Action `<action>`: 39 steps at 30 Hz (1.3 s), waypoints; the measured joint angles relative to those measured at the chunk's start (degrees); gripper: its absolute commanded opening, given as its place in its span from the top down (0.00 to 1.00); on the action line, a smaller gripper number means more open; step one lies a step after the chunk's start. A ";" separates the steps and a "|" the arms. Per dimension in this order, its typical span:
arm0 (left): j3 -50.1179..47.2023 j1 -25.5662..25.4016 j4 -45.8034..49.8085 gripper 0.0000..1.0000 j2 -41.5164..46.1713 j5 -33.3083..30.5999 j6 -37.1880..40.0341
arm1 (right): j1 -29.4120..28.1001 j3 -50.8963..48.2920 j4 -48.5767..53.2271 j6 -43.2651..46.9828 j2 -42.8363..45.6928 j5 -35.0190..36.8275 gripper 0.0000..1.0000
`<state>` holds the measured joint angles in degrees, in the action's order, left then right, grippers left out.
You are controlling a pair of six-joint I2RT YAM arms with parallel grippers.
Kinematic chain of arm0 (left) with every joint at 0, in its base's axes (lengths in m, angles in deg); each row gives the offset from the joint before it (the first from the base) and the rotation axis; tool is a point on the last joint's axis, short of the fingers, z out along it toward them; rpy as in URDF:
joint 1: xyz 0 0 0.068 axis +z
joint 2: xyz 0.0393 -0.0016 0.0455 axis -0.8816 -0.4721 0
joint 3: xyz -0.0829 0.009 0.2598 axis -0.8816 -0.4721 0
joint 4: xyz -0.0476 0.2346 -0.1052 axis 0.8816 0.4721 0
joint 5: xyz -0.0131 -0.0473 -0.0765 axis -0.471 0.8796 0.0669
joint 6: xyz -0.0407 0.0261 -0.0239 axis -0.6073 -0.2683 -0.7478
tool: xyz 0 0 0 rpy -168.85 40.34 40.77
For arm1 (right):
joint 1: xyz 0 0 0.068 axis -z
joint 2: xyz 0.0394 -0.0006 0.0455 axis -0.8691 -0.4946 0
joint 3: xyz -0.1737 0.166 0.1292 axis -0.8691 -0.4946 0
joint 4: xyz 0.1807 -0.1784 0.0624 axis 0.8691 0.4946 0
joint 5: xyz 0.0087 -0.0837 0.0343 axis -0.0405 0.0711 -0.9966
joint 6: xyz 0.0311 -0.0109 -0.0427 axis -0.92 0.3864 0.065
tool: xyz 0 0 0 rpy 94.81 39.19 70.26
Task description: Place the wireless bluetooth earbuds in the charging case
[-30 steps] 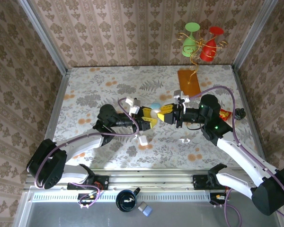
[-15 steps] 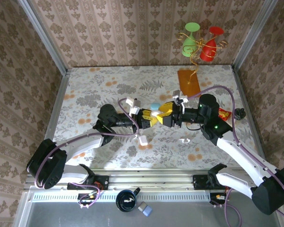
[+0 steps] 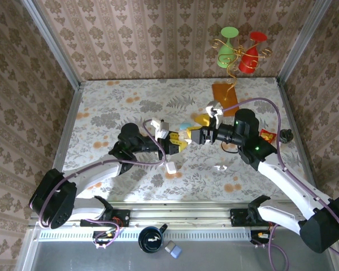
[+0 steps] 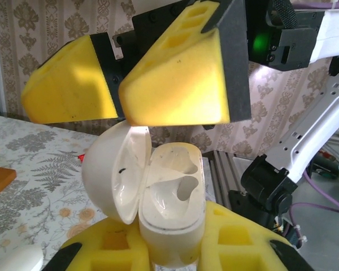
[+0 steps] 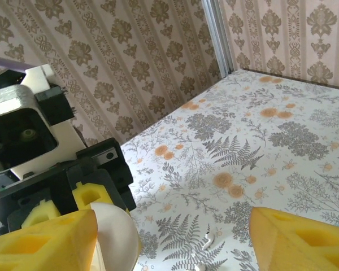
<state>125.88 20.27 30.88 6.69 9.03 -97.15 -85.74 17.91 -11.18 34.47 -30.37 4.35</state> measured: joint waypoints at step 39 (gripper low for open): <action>-5.55 40.70 14.03 0.94 11.78 -20.50 0.31 | -22.14 29.83 29.94 -13.00 -45.16 29.44 0.38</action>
<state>120.33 60.97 44.91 18.47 -11.48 -96.84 -107.88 47.74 18.76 21.46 -75.53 33.80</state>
